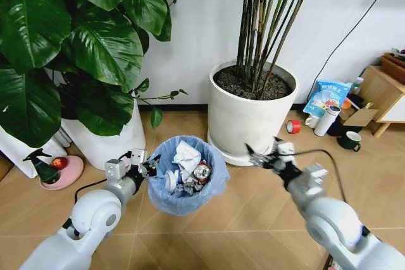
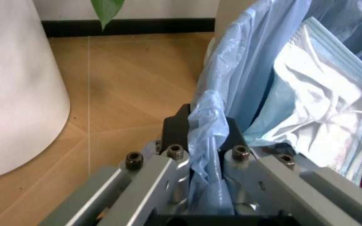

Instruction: Pick up the trash bin and place the garbage on the floor into it.

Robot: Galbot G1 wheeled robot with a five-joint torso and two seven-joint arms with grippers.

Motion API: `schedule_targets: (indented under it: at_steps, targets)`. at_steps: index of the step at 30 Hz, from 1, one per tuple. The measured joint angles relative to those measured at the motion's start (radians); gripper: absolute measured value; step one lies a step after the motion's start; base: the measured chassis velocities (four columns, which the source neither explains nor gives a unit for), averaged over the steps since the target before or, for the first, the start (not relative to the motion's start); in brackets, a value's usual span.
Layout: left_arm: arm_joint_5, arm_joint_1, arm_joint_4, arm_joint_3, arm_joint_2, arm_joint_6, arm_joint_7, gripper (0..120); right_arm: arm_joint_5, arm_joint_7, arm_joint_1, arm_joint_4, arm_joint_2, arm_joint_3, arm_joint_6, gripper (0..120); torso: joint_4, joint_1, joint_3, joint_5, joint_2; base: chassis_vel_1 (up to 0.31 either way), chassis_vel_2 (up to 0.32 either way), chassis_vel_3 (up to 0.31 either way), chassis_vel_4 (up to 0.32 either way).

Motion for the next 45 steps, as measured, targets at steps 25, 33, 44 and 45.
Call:
schedule_targets:
  at_steps: [25, 33, 44, 45]
  targets:
    - [0.018, 0.012, -0.017, 0.004, -0.003, -0.017, 0.034, 1, -0.05, -0.164, -0.189, -0.658, 0.289, 0.324, 0.201, 100, -0.0002, 0.0, 0.0, 0.0004, 0.0, 0.0, 0.0, 0.0, 0.0]
    - [0.018, 0.015, -0.021, 0.011, 0.0, -0.017, 0.035, 1, -0.028, -0.168, -0.131, -0.79, 0.301, 0.309, 0.206, 100, -0.0001, 0.0, 0.0, 0.0004, 0.0, 0.0, 0.0, 0.0, 0.0]
    - [0.018, 0.017, -0.024, 0.02, 0.01, -0.016, 0.033, 1, -0.029, -0.174, -0.04, -0.915, 0.313, 0.271, 0.215, 95, -0.0002, 0.0, 0.0, 0.0003, 0.0, 0.0, 0.0, 0.0, 0.0]
    - [0.017, 0.017, -0.024, 0.02, 0.011, -0.016, 0.032, 1, -0.029, -0.176, -0.037, -0.922, 0.314, 0.269, 0.217, 92, -0.0001, 0.0, 0.0, 0.0003, 0.0, 0.0, 0.0, 0.0, 0.0]
